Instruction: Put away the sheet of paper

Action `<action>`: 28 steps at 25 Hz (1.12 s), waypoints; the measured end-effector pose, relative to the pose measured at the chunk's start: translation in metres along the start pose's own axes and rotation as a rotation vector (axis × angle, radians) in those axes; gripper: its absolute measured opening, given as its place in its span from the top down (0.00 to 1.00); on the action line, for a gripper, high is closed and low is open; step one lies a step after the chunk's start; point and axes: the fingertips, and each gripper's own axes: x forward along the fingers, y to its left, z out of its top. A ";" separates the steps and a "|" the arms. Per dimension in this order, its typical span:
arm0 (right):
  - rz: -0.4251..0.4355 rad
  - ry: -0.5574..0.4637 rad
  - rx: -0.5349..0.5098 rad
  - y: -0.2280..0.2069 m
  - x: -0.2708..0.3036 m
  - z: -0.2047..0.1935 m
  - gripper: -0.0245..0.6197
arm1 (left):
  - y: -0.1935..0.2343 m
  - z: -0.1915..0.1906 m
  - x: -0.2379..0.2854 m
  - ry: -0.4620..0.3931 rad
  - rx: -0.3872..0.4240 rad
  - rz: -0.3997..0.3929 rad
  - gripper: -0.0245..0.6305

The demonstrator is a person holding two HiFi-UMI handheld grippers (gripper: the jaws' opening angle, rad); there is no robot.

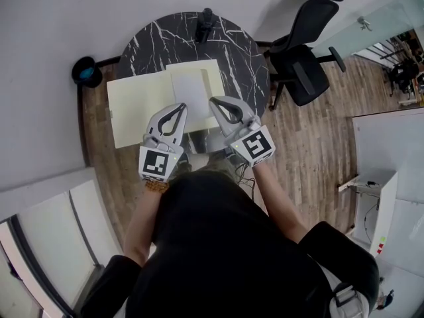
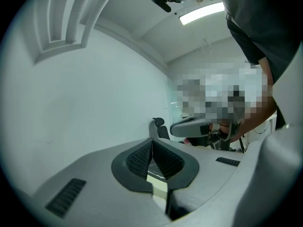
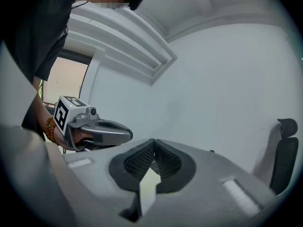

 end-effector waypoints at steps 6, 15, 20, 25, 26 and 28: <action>0.009 -0.002 0.012 0.000 0.001 0.000 0.96 | 0.000 0.001 0.001 0.000 0.004 -0.002 0.95; 0.012 -0.002 0.012 0.000 0.001 -0.003 0.96 | 0.001 0.001 0.000 0.019 -0.061 0.024 0.95; 0.010 0.001 0.015 -0.001 0.000 -0.004 0.96 | -0.001 -0.001 0.002 0.005 0.015 -0.002 0.95; 0.007 0.002 0.014 -0.001 -0.002 -0.006 0.96 | -0.003 -0.001 0.001 0.001 0.013 -0.004 0.95; 0.006 0.002 0.014 -0.001 -0.002 -0.006 0.96 | -0.002 0.000 0.001 0.001 0.014 -0.004 0.95; 0.007 -0.001 0.012 -0.002 -0.001 -0.005 0.96 | -0.002 0.000 0.001 0.000 0.016 -0.001 0.95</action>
